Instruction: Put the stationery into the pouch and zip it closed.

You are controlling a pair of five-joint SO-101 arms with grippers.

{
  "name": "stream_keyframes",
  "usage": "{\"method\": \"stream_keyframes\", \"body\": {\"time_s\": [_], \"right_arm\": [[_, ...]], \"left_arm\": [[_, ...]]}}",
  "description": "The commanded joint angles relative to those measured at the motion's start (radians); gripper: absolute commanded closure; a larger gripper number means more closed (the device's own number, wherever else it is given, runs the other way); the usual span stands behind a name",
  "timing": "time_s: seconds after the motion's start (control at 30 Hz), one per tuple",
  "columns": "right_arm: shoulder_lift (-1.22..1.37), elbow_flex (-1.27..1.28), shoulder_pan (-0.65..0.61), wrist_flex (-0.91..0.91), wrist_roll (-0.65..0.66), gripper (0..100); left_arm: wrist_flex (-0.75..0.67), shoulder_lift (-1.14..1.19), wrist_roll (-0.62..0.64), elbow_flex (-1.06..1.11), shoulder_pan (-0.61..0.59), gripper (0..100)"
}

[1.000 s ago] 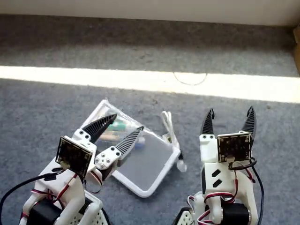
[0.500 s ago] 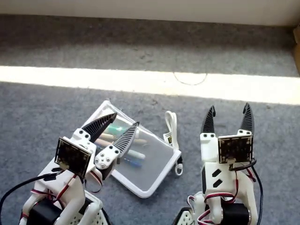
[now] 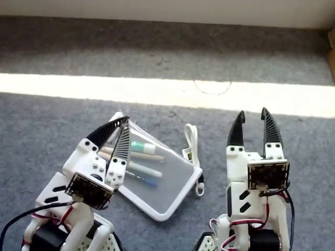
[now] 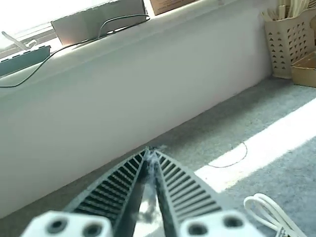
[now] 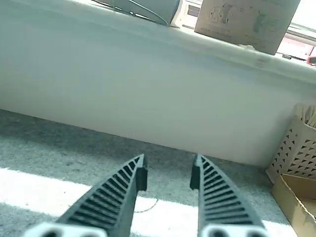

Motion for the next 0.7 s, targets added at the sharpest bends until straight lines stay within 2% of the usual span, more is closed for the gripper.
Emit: {"method": "stream_keyframes", "body": {"time_s": [0.0,0.33,0.4,0.57,0.67], "right_arm": [[-0.001,-0.05,-0.005,-0.027,0.005,86.5],[-0.001,0.122,-0.007,0.148,0.003,86.8],[-0.001,0.163,-0.005,0.157,0.003,88.2],[-0.001,0.275,-0.008,0.156,0.005,99.3],[-0.001,0.343,-0.004,0.156,0.005,99.5]], "left_arm": [[-0.028,-0.002,-0.011,0.024,-0.104,98],[-0.028,-0.002,-0.009,0.24,-0.315,98],[-0.028,-0.002,-0.009,0.28,-0.334,99],[-0.023,-0.002,-0.009,0.377,-0.34,99],[-0.023,-0.002,-0.009,0.435,-0.34,99]]}}
